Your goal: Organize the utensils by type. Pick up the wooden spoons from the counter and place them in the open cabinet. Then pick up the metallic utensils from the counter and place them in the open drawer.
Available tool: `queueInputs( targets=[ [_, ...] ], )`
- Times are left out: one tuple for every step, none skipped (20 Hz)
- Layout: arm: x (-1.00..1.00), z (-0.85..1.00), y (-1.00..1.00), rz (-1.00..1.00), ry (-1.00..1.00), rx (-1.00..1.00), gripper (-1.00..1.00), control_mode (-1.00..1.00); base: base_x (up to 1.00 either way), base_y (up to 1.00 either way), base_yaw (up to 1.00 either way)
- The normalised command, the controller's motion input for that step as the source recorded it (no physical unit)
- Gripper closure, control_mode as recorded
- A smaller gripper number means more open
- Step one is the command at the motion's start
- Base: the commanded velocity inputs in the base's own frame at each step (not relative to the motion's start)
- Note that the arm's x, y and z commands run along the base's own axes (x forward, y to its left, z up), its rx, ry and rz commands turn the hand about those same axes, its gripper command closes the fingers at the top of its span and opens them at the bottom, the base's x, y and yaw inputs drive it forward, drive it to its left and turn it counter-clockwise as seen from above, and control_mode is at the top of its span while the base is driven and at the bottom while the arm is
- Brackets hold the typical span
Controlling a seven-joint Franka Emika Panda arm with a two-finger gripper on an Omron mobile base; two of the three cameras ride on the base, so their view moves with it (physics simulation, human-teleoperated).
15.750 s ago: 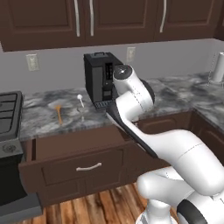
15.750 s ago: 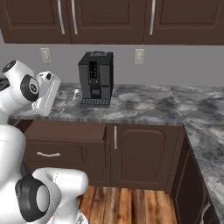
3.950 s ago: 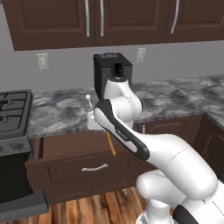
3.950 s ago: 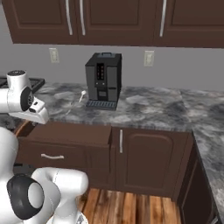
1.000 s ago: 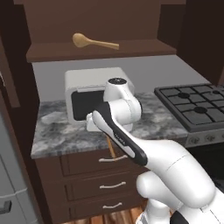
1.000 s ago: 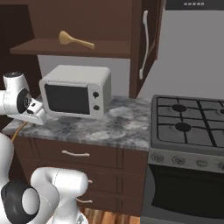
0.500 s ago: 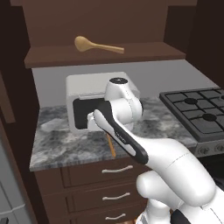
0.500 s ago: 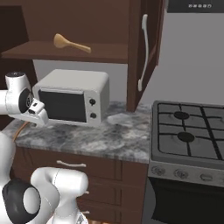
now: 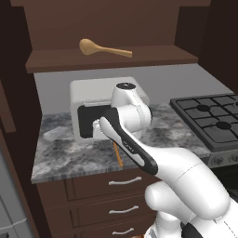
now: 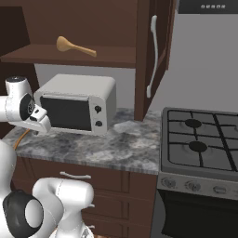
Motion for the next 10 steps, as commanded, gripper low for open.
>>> queueInputs(
  targets=[
    [0.0, 0.0, 0.0, 0.0, 0.0, 0.0, 1.0, 1.0, 0.0, 0.0, 0.0],
    [0.0, 0.0, 0.0, 0.0, 0.0, 0.0, 1.0, 1.0, 0.0, 0.0, 0.0],
    [0.0, 0.0, 0.0, 0.0, 0.0, 0.0, 1.0, 1.0, 0.0, 0.0, 0.0],
    [0.0, 0.0, 0.0, 0.0, 0.0, 0.0, 1.0, 1.0, 0.09, 0.0, 0.0],
    [0.0, 0.0, 0.0, 0.0, 0.0, 0.0, 1.0, 1.0, 0.17, 0.0, 0.0],
    [0.0, 0.0, 0.0, 0.0, 0.0, 0.0, 1.0, 1.0, 0.12, 0.0, 0.0],
    [0.0, 0.0, 0.0, 0.0, 0.0, 0.0, 1.0, 1.0, 0.16, 0.0, 0.0],
    [0.0, 0.0, 0.0, 0.0, 0.0, 0.0, 1.0, 1.0, 0.19, 0.0, 0.0],
    [0.0, 0.0, 0.0, 0.0, 0.0, 0.0, 1.0, 1.0, 0.16, 0.0, 0.0],
    [0.0, 0.0, 0.0, 0.0, 0.0, 0.0, 1.0, 1.0, 0.0, 0.0, 0.05]
  ],
)
